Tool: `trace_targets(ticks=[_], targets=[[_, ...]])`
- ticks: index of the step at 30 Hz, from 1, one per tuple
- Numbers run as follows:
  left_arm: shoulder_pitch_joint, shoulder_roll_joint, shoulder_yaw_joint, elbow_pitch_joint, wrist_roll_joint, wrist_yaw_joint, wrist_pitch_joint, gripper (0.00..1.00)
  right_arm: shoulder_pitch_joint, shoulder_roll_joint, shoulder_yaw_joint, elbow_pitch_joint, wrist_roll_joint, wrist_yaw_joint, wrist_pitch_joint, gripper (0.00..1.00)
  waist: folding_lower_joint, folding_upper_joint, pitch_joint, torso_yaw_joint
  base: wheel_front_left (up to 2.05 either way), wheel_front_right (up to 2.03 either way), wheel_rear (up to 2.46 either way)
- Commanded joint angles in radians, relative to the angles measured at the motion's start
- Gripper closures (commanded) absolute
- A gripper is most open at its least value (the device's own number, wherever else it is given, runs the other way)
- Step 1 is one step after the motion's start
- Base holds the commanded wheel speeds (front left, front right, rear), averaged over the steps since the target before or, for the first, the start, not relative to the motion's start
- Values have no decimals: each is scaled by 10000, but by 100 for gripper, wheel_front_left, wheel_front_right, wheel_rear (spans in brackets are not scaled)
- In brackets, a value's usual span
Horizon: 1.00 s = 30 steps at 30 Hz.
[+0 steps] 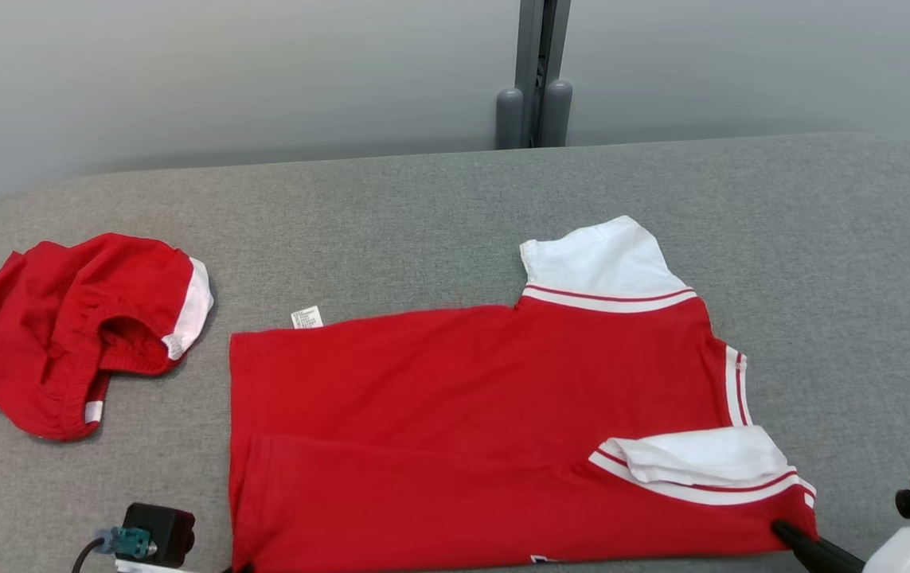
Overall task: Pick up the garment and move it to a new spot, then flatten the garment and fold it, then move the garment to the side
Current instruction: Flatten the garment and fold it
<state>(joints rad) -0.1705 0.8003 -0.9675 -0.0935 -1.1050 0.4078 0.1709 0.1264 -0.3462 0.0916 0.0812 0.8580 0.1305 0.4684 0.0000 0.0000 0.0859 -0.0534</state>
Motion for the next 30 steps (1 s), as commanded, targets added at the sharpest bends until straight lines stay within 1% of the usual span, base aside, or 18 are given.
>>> trace_targets(ticks=[1, 5, 8, 9, 10, 11, 12, 14, 15, 19, 25, 28, 30], targets=[[137, 93, -15, -76, -51, 94, 52, 100, 138, 25, -186, -154, -91, 6, 113, 100, 0, 0, 0, -18, 0, 0, 0], [303, 278, 1, -431, -232, 276, 246, 100, 670, 401, -682, -784, -389, 6, 736, 100, 0, 0, -5, -51, 0, 0, 0], [422, 310, -16, -532, -317, 346, 360, 100, 883, 713, -1037, -1099, -634, 6, 1215, 100, 0, 0, -8, -87, 0, 0, 0], [424, 326, -14, -549, -354, 358, 389, 100, 919, 809, -1116, -1210, -720, 6, 1355, 91, 0, 0, -15, -98, 0, 0, 0], [425, 338, 0, -558, -397, 362, 424, 100, 950, 904, -1199, -1291, -796, 6, 1477, 55, 0, 0, -29, -109, 0, 0, 0], [430, 339, 6, -551, -481, 358, 467, 89, 986, 1012, -1290, -1362, -860, 6, 1595, 0, 0, 0, -45, -121, 0, 0, 0], [457, 332, -4, -530, -525, 350, 511, 73, 1017, 1105, -1366, -1442, -913, 6, 1692, 0, 0, 0, -58, -134, 0, 0, 0], [521, 334, 1, -492, -553, 333, 521, 33, 1054, 1256, -1473, -1587, -1038, 6, 1884, 0, 0, 0, -94, -158, 0, 0, 0], [532, 329, 42, -465, -556, 369, 457, 0, 1054, 1332, -1530, -1649, -1076, 6, 1966, 0, 0, 0, -108, -164, 0, 0, 0], [344, 486, 193, -552, -389, 461, 297, 0, 1060, 1430, -2011, -2113, -1295, 6, 2083, 0, 0, 0, -154, -158, 0, 0, 0], [-423, 772, 567, -639, 227, 666, -46, 0, 378, 1252, -2685, -3101, -1740, 6, 2005, 0, 0, 0, -94, -186, 0, 0, 0], [-982, 701, 876, -311, 502, 678, -359, 0, -509, 1223, -2624, -3113, -1890, 6, 2093, 0, 0, 0, 94, -252, 0, 0, 0], [-1382, 380, 1096, -56, 564, 582, -651, 0, -1245, 1062, -2595, -2857, -2026, 6, 1986, 0, 0, 0, 317, -236, 0, 0, 0]])
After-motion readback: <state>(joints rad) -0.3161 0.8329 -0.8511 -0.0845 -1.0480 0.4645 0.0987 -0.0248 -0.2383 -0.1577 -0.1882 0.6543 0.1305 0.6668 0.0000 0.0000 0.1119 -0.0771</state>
